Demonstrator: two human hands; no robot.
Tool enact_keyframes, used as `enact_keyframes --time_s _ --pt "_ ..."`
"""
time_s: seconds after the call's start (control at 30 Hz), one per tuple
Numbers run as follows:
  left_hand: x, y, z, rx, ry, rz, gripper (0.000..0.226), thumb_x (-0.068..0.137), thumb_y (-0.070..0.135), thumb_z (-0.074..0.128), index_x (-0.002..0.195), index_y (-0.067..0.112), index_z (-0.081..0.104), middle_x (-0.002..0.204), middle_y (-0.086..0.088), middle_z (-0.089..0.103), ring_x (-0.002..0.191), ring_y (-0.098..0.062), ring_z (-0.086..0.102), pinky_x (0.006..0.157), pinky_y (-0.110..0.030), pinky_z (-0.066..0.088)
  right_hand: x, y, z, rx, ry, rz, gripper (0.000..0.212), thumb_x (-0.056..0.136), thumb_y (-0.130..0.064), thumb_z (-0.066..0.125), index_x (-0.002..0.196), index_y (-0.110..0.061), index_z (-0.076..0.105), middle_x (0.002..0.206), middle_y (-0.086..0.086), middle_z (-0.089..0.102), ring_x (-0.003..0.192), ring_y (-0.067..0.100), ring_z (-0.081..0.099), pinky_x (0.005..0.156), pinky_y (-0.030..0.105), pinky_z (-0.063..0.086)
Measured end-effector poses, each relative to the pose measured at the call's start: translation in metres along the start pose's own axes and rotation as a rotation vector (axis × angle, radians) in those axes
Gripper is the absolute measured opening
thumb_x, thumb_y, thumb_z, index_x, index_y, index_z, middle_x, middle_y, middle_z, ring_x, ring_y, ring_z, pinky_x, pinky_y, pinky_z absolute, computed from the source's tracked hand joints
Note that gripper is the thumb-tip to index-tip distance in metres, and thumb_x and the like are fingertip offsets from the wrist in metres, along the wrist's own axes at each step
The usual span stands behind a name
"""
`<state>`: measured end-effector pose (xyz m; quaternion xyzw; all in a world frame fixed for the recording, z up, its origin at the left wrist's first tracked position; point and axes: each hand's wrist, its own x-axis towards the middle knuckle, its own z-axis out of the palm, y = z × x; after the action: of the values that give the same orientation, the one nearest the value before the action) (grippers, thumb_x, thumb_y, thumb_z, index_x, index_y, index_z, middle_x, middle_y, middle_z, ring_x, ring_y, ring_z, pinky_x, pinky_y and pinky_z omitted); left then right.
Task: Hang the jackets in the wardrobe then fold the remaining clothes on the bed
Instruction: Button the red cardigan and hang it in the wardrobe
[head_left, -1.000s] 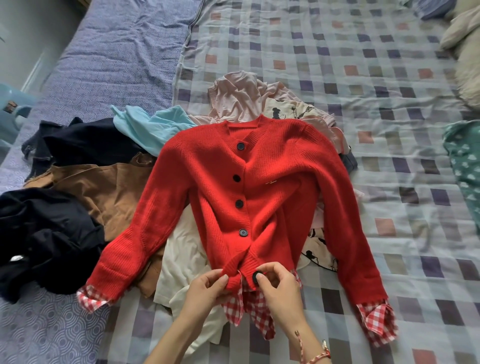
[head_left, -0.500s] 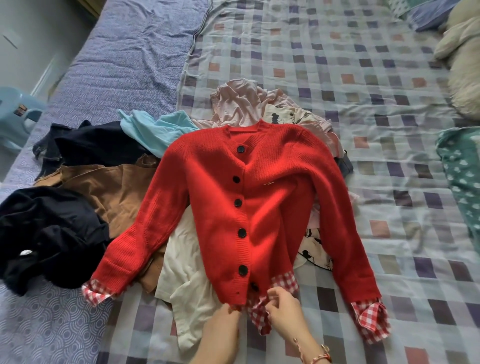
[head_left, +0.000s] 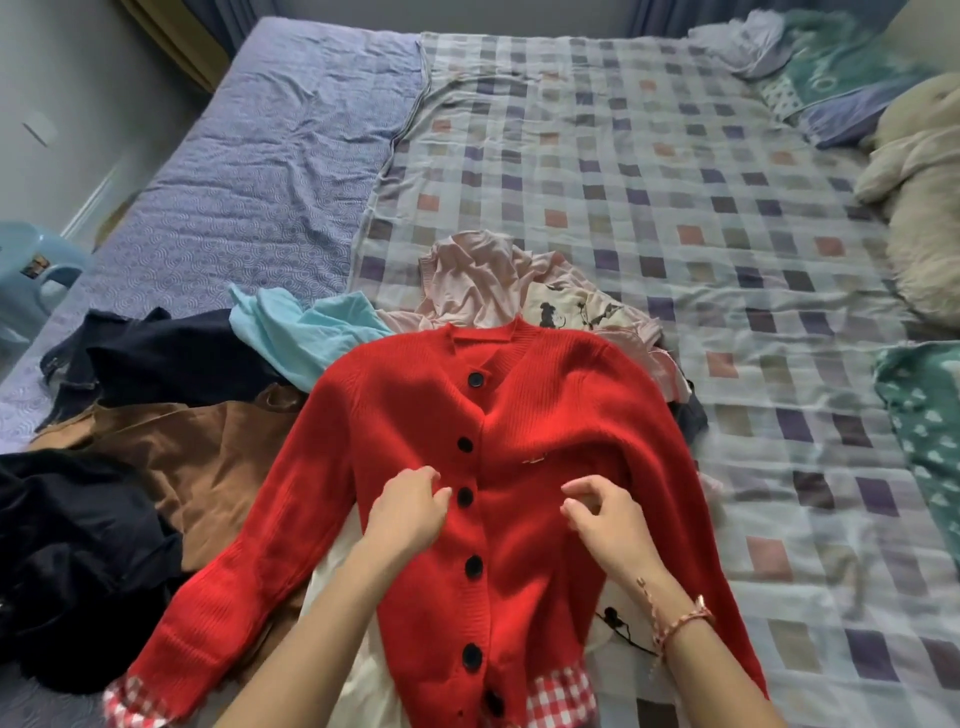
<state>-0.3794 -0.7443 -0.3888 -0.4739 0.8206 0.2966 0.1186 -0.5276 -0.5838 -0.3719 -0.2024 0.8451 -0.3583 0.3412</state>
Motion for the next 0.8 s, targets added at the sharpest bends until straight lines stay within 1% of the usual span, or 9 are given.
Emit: enact_keyframes --time_s 0.1,0.2,0.3,0.4,0.5,0.6,0.67,0.73,0.8 --pt "0.049 0.025 -0.028 -0.030 0.127 0.059 0.033 0.095 0.029 0.046 0.123 0.015 0.058 0.125 -0.008 0.058 0.118 -0.027 0.051 0.099 -0.040 0.041 0.052 -0.047 -0.011 -0.087 0.109 -0.214 0.016 0.086 -0.004 0.058 0.098 -0.011 0.065 0.085 0.000 0.064 0.082 0.014 0.058 0.072 0.015 0.036" --pt "0.105 0.049 -0.050 0.051 0.213 0.212 0.038 0.092 0.010 0.043 0.127 0.019 0.055 0.132 -0.003 0.054 0.123 -0.024 0.046 0.100 -0.036 0.037 0.119 -0.080 -0.006 -0.287 0.106 -0.368 0.024 0.088 -0.002 0.050 0.107 -0.010 0.064 0.099 0.007 0.066 0.094 0.022 0.059 0.085 0.026 0.042" --pt "0.165 0.066 -0.061 0.357 0.119 0.433 0.055 0.088 0.007 0.046 0.140 0.022 0.039 0.147 0.004 0.038 0.138 -0.016 0.028 0.110 -0.030 0.022 0.183 -0.096 0.014 -0.675 -0.034 -0.520 0.043 0.088 -0.001 0.044 0.127 -0.017 0.052 0.125 0.005 0.058 0.114 0.026 0.049 0.098 0.035 0.036" --pt "0.218 0.060 -0.065 0.661 -0.038 0.492 0.050 0.090 0.017 0.046 0.139 0.021 0.037 0.143 0.001 0.041 0.140 -0.017 0.023 0.115 -0.040 0.003 0.228 -0.098 0.041 -1.054 -0.203 -0.605 0.052 0.090 -0.012 0.045 0.140 -0.018 0.034 0.142 0.002 0.042 0.132 0.025 0.032 0.109 0.040 0.020" --pt "0.235 0.046 -0.079 0.905 -0.088 0.471 0.036 0.083 0.020 0.049 0.118 0.016 0.055 0.120 -0.004 0.059 0.130 -0.022 0.037 0.114 -0.048 -0.009 0.246 -0.095 0.042 -1.286 -0.267 -0.500 0.045 0.087 -0.026 0.051 0.130 -0.015 0.045 0.133 0.008 0.048 0.131 0.026 0.032 0.112 0.048 0.011" --pt "0.230 0.041 -0.104 0.973 -0.011 0.457 0.030 0.091 0.029 0.049 0.114 0.015 0.061 0.122 -0.003 0.060 0.133 -0.021 0.032 0.114 -0.039 -0.003 0.246 -0.097 0.019 -1.333 -0.135 -0.538 0.031 0.088 -0.025 0.051 0.116 -0.015 0.059 0.122 0.007 0.056 0.123 0.025 0.039 0.109 0.044 0.017" --pt "0.221 0.041 -0.118 0.933 0.111 0.397 0.042 0.096 0.042 0.042 0.117 0.012 0.061 0.123 -0.006 0.059 0.129 -0.021 0.036 0.112 -0.037 -0.001 0.243 -0.100 -0.001 -1.282 -0.036 -0.600 0.022 0.090 -0.021 0.052 0.106 -0.014 0.065 0.114 0.006 0.059 0.119 0.027 0.042 0.105 0.042 0.023" --pt "0.197 0.042 -0.126 0.935 0.233 0.287 0.055 0.095 0.053 0.032 0.116 0.013 0.061 0.116 -0.010 0.062 0.120 -0.025 0.046 0.108 -0.039 0.010 0.224 -0.103 -0.020 -1.264 0.137 -0.715 0.011 0.073 -0.019 0.072 0.082 -0.012 0.071 0.096 0.008 0.062 0.102 0.031 0.053 0.093 0.044 0.038" --pt "0.169 0.043 -0.130 0.942 0.273 0.151 0.044 0.094 0.050 0.041 0.115 0.016 0.060 0.114 -0.007 0.063 0.113 -0.025 0.054 0.100 -0.039 0.026 0.196 -0.107 -0.037 -1.182 0.218 -0.748 0.019 0.044 -0.012 0.082 0.055 -0.012 0.066 0.083 0.009 0.062 0.081 0.032 0.059 0.073 0.041 0.048"
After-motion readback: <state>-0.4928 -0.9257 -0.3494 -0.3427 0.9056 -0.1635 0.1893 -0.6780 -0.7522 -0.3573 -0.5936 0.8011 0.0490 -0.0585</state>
